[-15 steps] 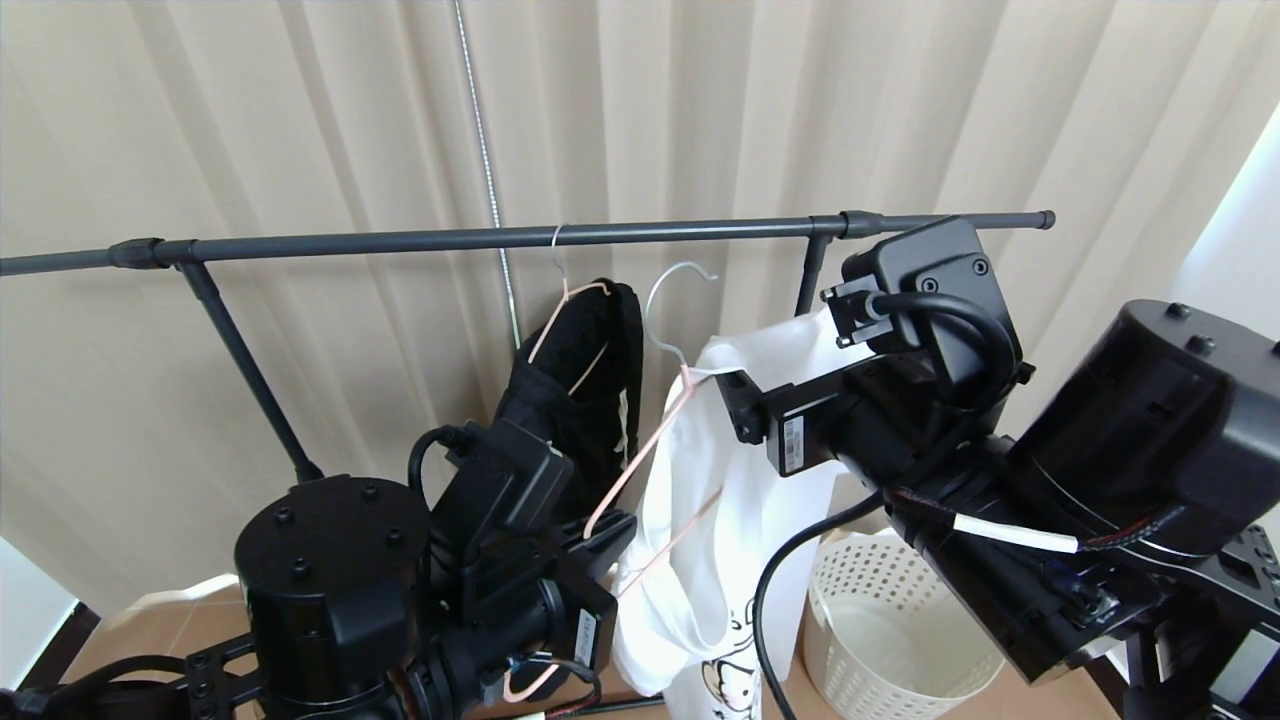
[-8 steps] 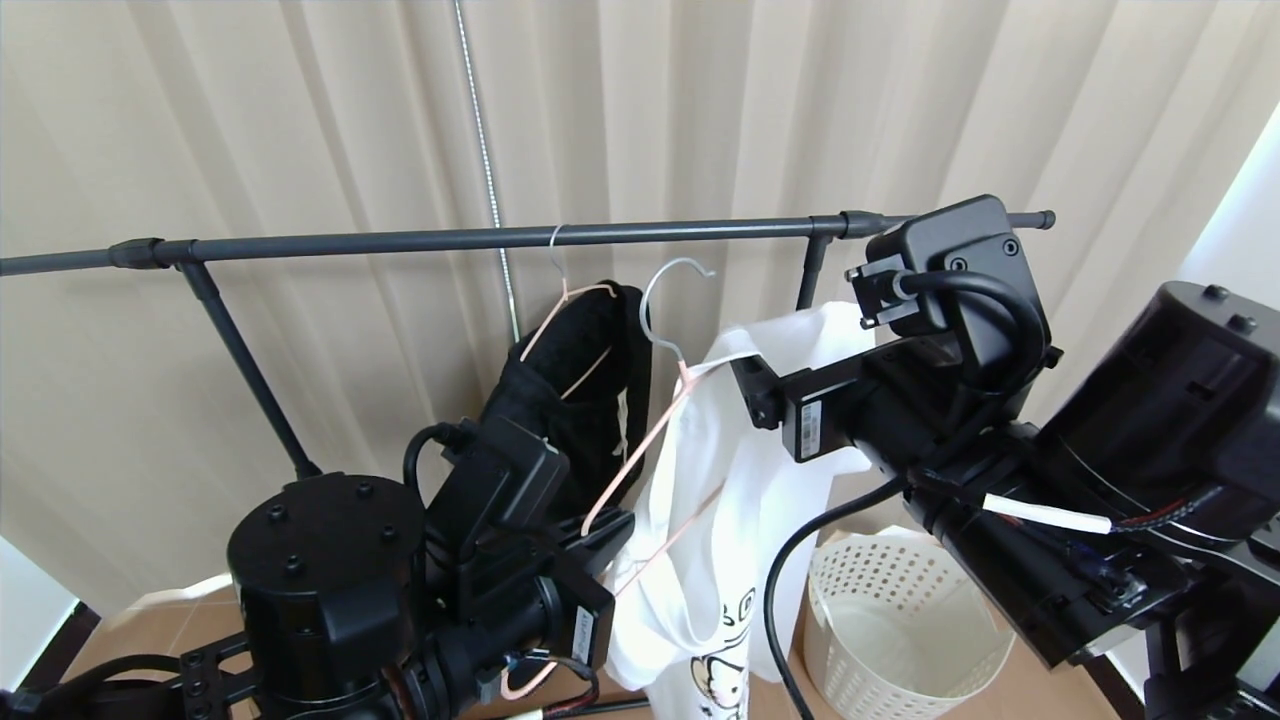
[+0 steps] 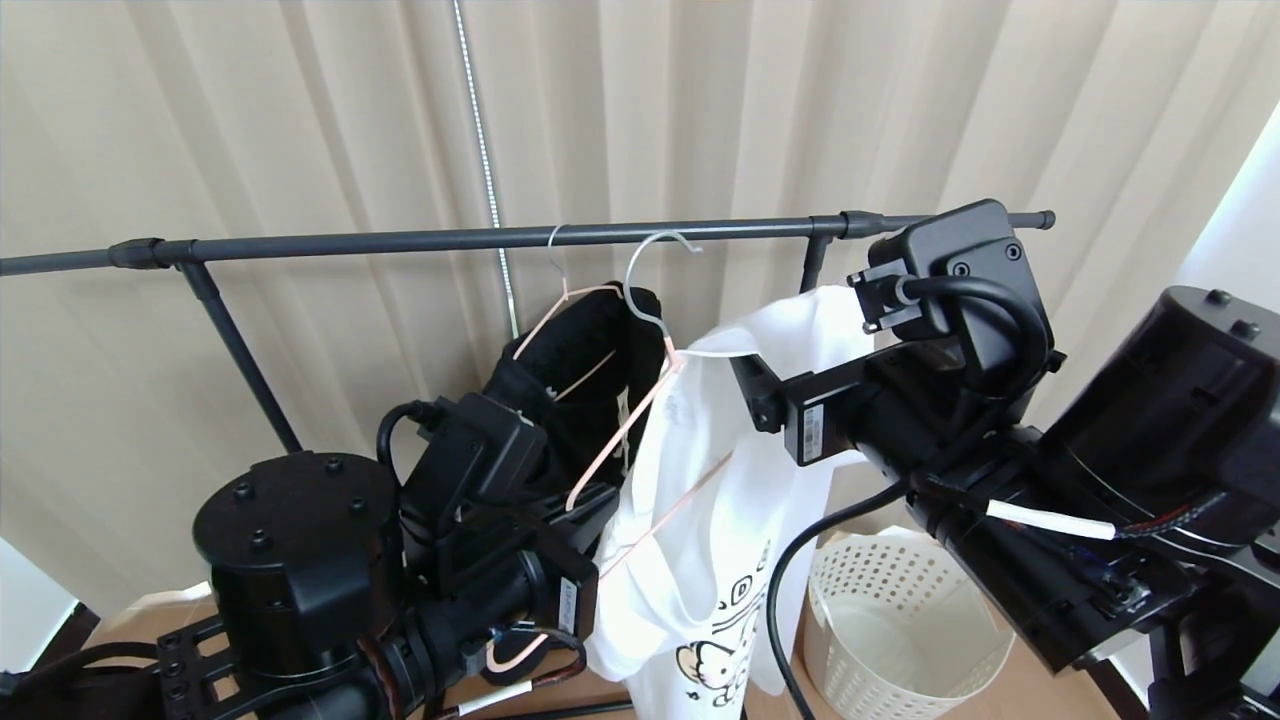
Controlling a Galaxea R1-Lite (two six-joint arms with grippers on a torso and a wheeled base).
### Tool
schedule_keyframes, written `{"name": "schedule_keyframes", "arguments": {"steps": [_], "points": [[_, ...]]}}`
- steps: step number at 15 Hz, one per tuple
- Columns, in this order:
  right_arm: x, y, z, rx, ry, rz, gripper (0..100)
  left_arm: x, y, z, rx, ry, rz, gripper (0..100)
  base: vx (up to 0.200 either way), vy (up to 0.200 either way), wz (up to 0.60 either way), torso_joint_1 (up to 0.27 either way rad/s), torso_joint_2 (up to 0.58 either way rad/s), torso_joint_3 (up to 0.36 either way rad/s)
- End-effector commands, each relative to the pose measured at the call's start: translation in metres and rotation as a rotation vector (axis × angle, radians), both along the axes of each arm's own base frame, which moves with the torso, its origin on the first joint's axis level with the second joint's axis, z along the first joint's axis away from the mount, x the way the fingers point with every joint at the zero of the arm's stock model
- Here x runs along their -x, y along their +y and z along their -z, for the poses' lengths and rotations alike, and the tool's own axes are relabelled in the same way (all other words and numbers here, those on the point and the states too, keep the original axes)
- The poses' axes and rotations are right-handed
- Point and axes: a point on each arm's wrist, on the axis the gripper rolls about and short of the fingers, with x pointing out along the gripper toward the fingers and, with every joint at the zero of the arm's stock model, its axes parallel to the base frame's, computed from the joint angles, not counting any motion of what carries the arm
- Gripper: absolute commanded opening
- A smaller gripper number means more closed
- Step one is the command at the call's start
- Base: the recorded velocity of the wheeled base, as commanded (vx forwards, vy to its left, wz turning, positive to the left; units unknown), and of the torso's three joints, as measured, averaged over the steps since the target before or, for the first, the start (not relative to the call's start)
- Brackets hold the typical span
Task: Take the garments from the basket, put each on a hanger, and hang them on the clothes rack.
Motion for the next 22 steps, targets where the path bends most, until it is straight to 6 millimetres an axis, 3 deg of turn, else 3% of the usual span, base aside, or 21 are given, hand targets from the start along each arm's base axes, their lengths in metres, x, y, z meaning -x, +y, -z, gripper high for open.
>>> {"name": "schedule_keyframes", "arguments": {"steps": [1,10,13,17,22], "points": [[0.000,0.001,0.003,0.010,0.007,-0.001,100,0.000,0.001,-0.002,0.007,-0.005,-0.001,0,0.000,0.000,0.00,0.000,0.00,0.000],[0.007,-0.005,0.027,0.156,0.042,-0.013,100,0.000,0.002,-0.006,0.034,-0.025,-0.008,0,0.000,0.000,0.00,0.000,0.00,0.000],[0.016,-0.014,0.041,0.263,0.051,-0.103,100,-0.001,0.002,-0.005,0.033,-0.022,-0.008,0,0.000,0.000,0.00,0.000,0.00,0.000],[0.036,-0.032,0.036,0.279,0.007,-0.329,100,-0.002,0.005,-0.004,0.029,-0.019,-0.019,0,0.000,0.000,0.00,0.000,0.00,0.000],[0.024,-0.084,0.022,0.319,0.088,-0.408,100,-0.007,0.016,0.006,-0.005,0.007,-0.031,0,0.000,0.000,0.00,0.000,0.00,0.000]]}}
